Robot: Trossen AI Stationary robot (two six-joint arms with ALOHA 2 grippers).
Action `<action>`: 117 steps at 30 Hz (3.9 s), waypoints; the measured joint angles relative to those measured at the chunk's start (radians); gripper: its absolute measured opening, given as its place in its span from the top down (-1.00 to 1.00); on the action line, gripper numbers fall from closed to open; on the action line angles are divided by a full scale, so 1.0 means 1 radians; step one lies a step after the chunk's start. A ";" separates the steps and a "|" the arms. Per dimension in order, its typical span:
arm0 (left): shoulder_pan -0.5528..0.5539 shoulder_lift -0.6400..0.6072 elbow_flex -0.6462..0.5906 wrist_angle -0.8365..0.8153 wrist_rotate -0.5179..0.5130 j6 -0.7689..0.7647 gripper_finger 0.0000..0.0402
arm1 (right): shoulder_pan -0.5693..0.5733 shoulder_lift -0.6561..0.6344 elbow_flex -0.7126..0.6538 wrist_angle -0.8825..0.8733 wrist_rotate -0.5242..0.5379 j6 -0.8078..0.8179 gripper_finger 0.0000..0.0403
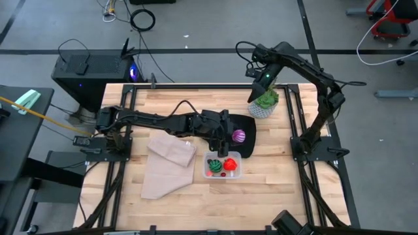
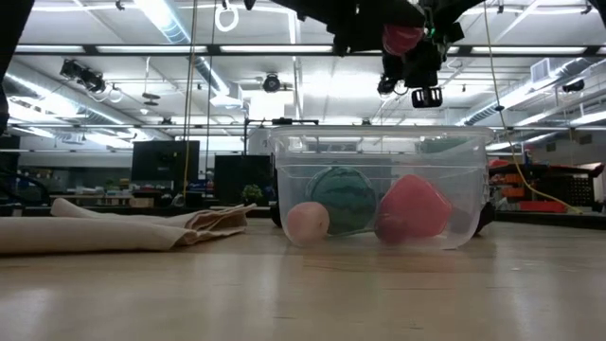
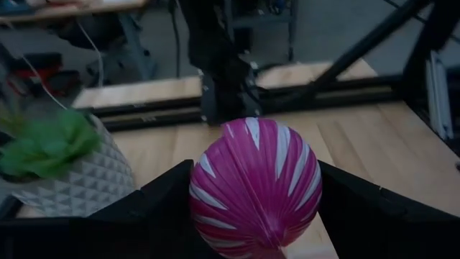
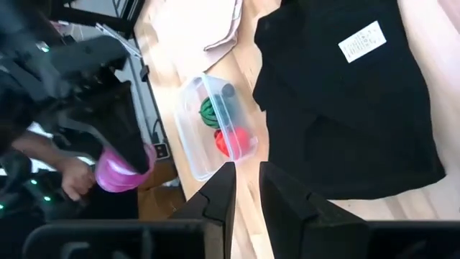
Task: Pick and placing Produce into tupperware
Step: Put the onion into the transparent bin, then return to Home Position
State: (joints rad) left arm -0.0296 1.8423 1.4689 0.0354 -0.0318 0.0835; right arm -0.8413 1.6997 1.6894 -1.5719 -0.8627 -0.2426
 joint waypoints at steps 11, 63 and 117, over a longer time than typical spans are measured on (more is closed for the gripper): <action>-0.035 0.000 -0.004 -0.186 0.052 0.057 -0.37 | 0.015 -0.001 0.000 0.000 -0.018 0.110 0.67; -0.143 0.332 0.419 -0.874 0.025 -0.147 -0.34 | 0.078 -0.002 0.000 0.007 0.051 0.120 0.67; -0.154 0.266 0.417 -0.239 -0.025 -0.143 0.59 | 0.078 -0.002 0.000 0.005 0.051 0.106 0.68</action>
State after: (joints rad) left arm -0.1837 2.1085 1.8858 -0.2038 -0.0572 -0.0592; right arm -0.7631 1.6978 1.6890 -1.5669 -0.8119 -0.1362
